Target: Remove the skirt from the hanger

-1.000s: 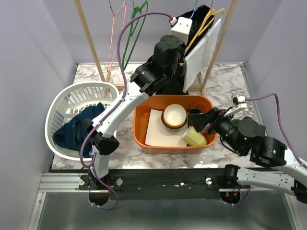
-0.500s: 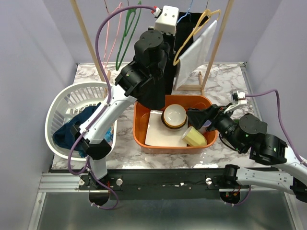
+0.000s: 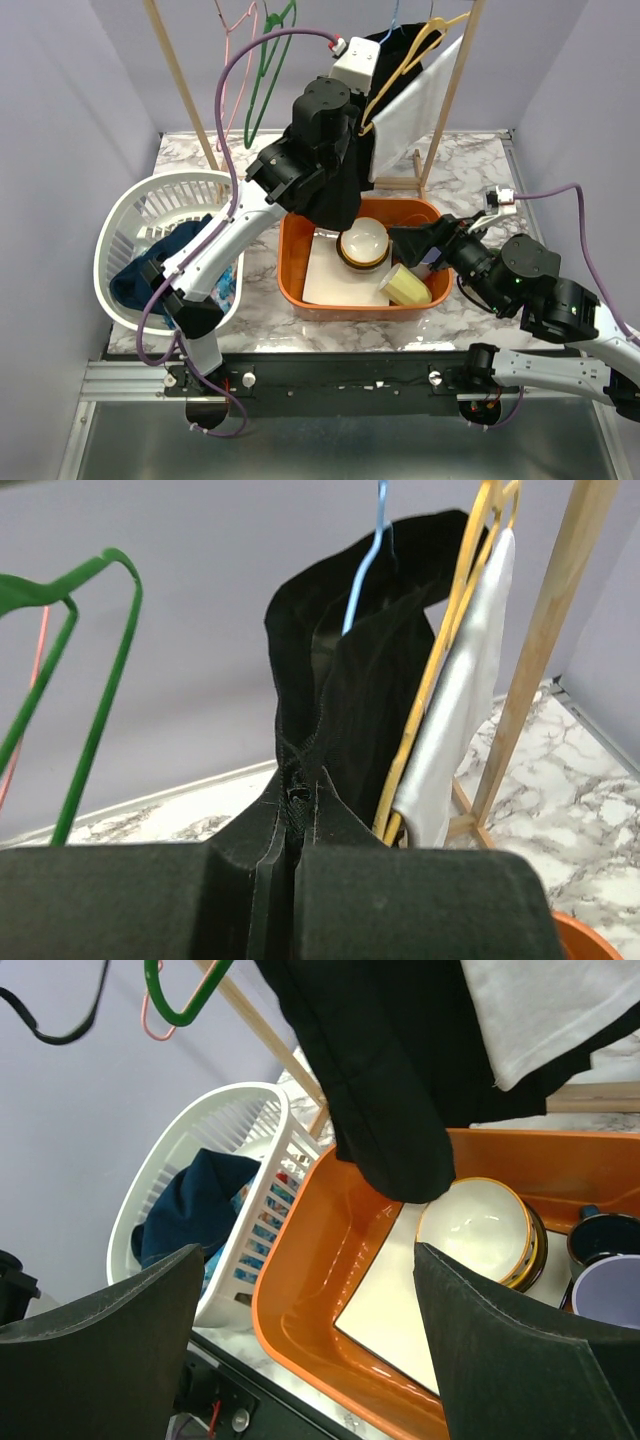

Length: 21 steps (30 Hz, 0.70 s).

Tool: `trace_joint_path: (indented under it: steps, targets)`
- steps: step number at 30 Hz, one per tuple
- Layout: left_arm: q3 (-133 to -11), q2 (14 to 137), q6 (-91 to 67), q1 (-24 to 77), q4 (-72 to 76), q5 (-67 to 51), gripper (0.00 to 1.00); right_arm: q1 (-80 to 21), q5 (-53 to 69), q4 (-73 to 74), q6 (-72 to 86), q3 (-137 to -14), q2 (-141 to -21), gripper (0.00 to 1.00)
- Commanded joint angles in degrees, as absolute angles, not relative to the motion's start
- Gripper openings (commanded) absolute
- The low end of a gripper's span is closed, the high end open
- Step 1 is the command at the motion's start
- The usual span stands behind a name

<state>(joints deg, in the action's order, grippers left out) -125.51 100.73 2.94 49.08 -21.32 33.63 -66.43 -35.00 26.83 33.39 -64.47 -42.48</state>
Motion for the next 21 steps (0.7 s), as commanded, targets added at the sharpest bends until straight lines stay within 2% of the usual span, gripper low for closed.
trace_joint_path:
  steps: [1,4,9,11,12,16,21]
  targets:
    - [-125.16,99.93,0.18,47.82,-24.08,28.84,0.09,-66.71,-34.1,25.4,32.87,-64.51,-42.01,0.92]
    - [-125.86,100.9,0.18,47.2,-24.87,26.81,0.15,-66.71,-34.28,25.31,32.7,-63.99,-41.49,0.92]
    - [-129.1,103.88,-3.43,45.62,-27.5,22.51,0.18,-66.71,-35.15,24.7,32.7,-62.49,-39.29,0.92]
    - [-129.81,104.5,-3.52,45.44,-27.77,21.71,0.25,-66.62,-35.59,24.61,32.43,-61.88,-38.76,0.92]
    - [-130.34,104.85,-3.78,45.35,-27.86,20.75,0.32,-66.71,-35.68,24.7,32.34,-61.88,-38.5,0.92]
    - [-131.92,106.26,-3.78,45.17,-28.47,18.9,0.45,-66.62,-36.47,24.7,31.9,-61.44,-36.92,0.92]
    - [-135.87,109.59,-3.25,44.91,-30.41,19.6,0.47,-66.62,-36.83,24.43,31.55,-60.82,-35.51,0.92]
